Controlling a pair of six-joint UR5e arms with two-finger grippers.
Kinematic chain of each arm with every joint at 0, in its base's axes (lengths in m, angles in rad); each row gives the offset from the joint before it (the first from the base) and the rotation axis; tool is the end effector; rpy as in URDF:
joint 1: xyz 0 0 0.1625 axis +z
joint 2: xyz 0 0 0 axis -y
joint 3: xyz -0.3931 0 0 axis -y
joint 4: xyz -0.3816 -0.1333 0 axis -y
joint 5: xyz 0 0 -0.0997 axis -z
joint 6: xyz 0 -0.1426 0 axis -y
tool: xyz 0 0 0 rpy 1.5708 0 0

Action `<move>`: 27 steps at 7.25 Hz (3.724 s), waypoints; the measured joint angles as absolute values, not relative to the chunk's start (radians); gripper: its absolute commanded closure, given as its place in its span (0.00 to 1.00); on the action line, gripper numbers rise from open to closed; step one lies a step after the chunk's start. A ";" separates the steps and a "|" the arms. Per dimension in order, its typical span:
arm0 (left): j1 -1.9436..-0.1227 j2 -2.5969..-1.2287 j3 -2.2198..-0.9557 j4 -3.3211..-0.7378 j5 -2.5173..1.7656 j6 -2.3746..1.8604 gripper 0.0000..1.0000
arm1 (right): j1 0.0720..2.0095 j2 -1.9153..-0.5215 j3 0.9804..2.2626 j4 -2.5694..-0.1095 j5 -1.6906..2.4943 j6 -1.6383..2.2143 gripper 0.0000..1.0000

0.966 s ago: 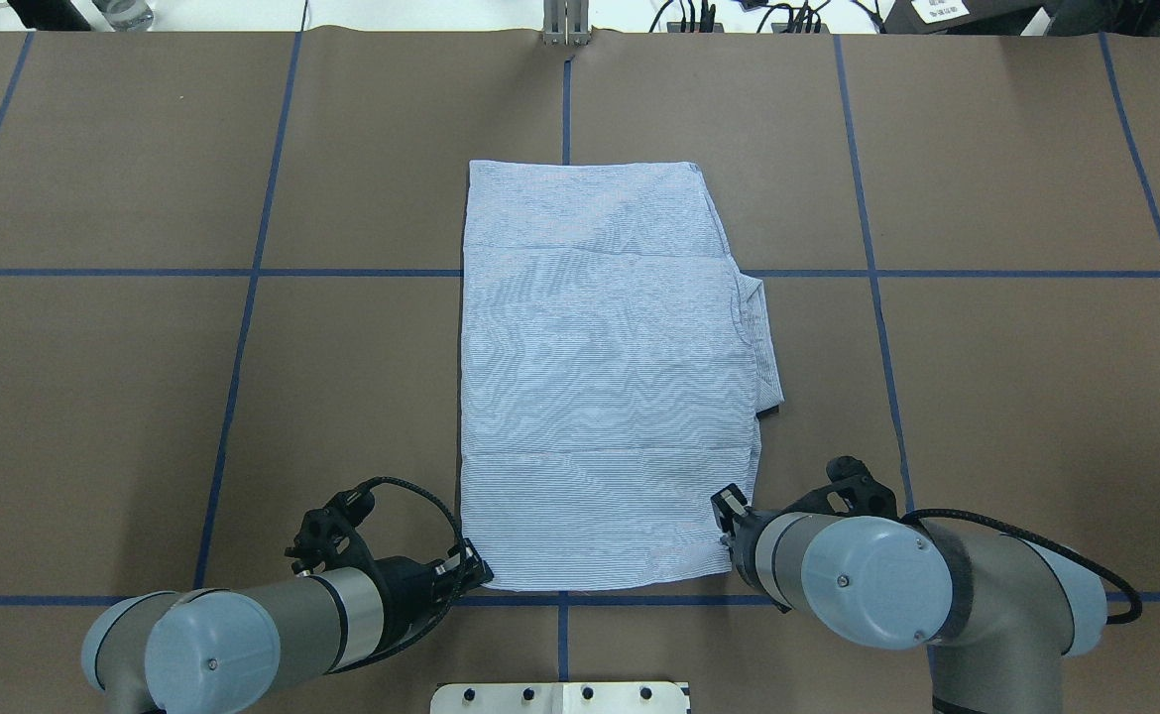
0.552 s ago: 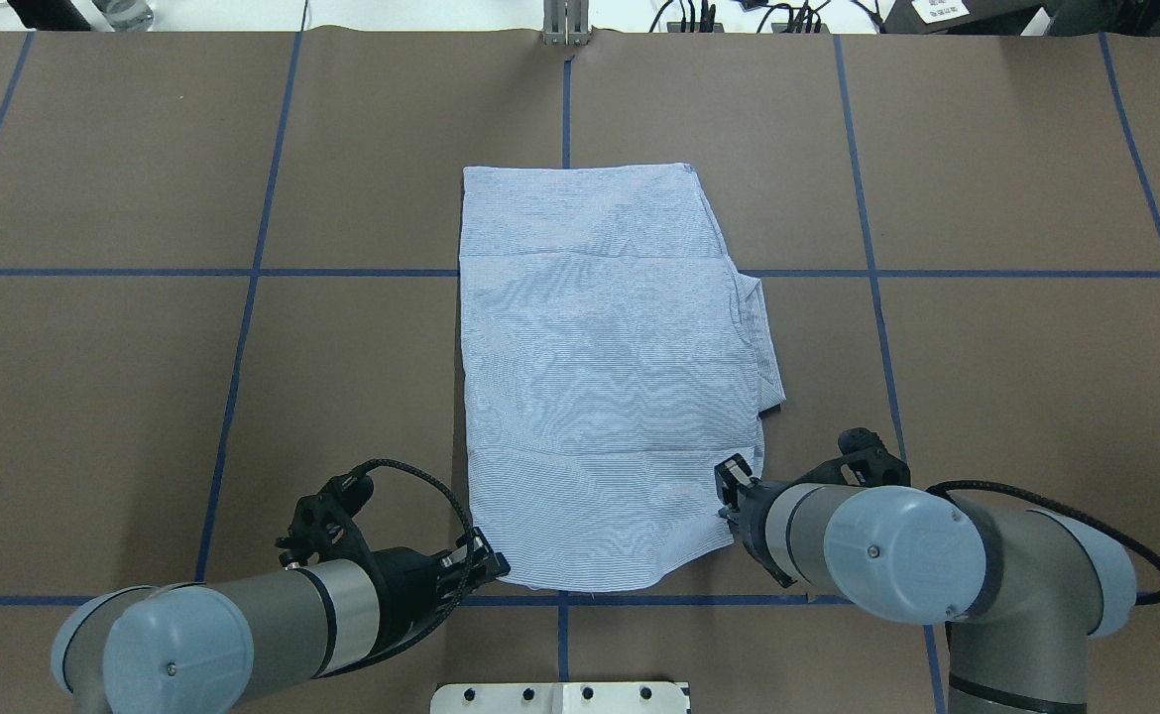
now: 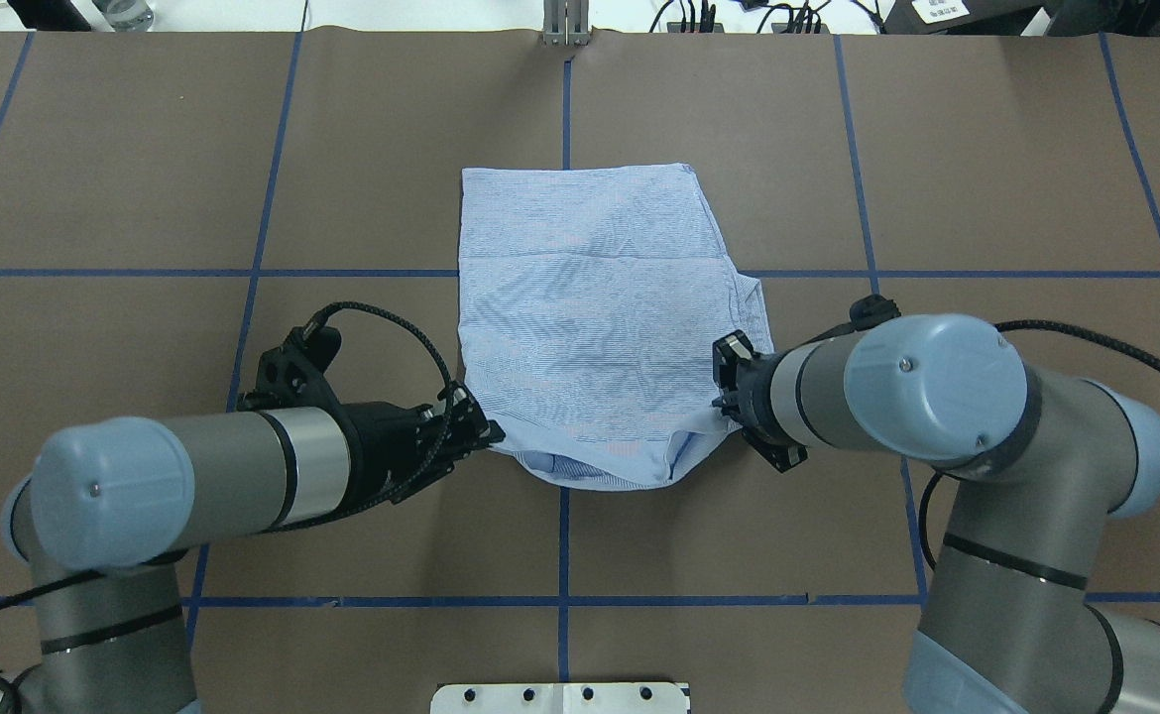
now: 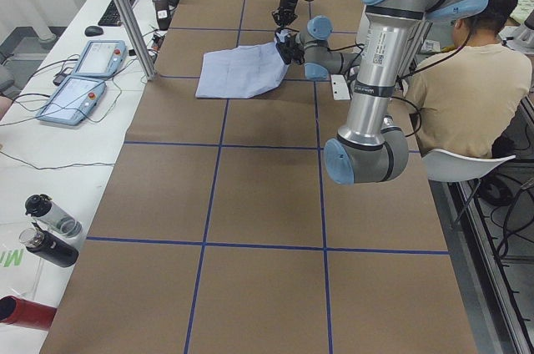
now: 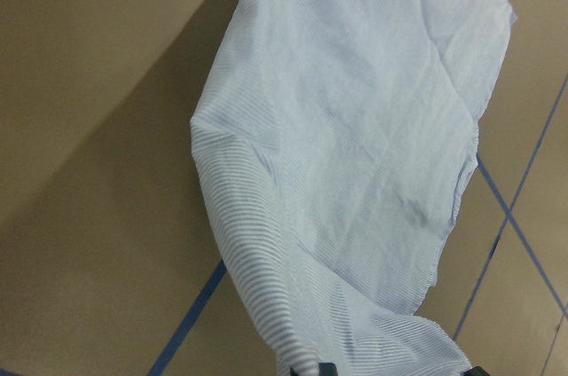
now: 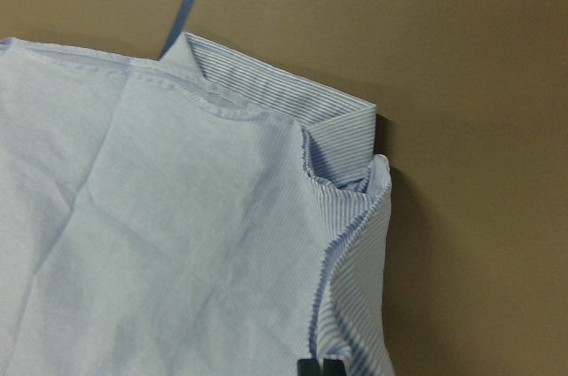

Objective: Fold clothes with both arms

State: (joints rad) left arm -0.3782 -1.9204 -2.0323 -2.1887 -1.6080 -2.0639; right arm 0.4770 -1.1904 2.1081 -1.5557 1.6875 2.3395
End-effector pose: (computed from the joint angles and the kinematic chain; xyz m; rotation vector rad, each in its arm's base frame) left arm 0.4663 -0.3230 0.1766 -0.1155 1.4609 -0.6881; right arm -0.4359 -0.3566 0.2287 -0.2562 -0.9578 1.0945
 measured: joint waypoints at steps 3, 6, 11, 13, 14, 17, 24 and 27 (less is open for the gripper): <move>-0.544 -2.007 -1.925 -2.184 -1.707 -2.024 1.00 | 0.621 -1.066 1.985 -1.633 1.744 2.201 1.00; -0.626 -2.087 -1.811 -2.191 -1.726 -1.986 1.00 | 0.724 -0.959 1.853 -1.637 1.802 2.138 1.00; -0.710 -2.170 -1.658 -2.219 -1.728 -1.928 1.00 | 0.811 -0.794 1.578 -1.585 1.826 2.035 1.00; -0.736 -2.211 -1.576 -2.244 -1.728 -1.904 1.00 | 0.833 -0.744 1.432 -1.496 1.840 2.003 1.00; -0.742 -2.227 -1.532 -2.266 -1.727 -1.896 1.00 | 0.837 -0.719 1.371 -1.477 1.842 1.984 1.00; -0.746 -2.257 -1.407 -2.356 -1.723 -1.883 1.00 | 0.842 -0.682 1.235 -1.385 1.842 1.951 1.00; -0.820 -2.336 -1.175 -2.526 -1.730 -1.769 0.11 | 0.903 -0.566 0.985 -1.180 1.887 1.929 0.01; -0.852 -2.269 -1.291 -2.517 -1.854 -1.704 0.11 | 0.957 -0.610 1.021 -1.187 1.950 1.817 0.01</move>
State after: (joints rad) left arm -0.8519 -2.2689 -1.2914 -2.5170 -1.8541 -1.7035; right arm 0.9569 -0.6095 1.0207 -1.1874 1.9501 1.8166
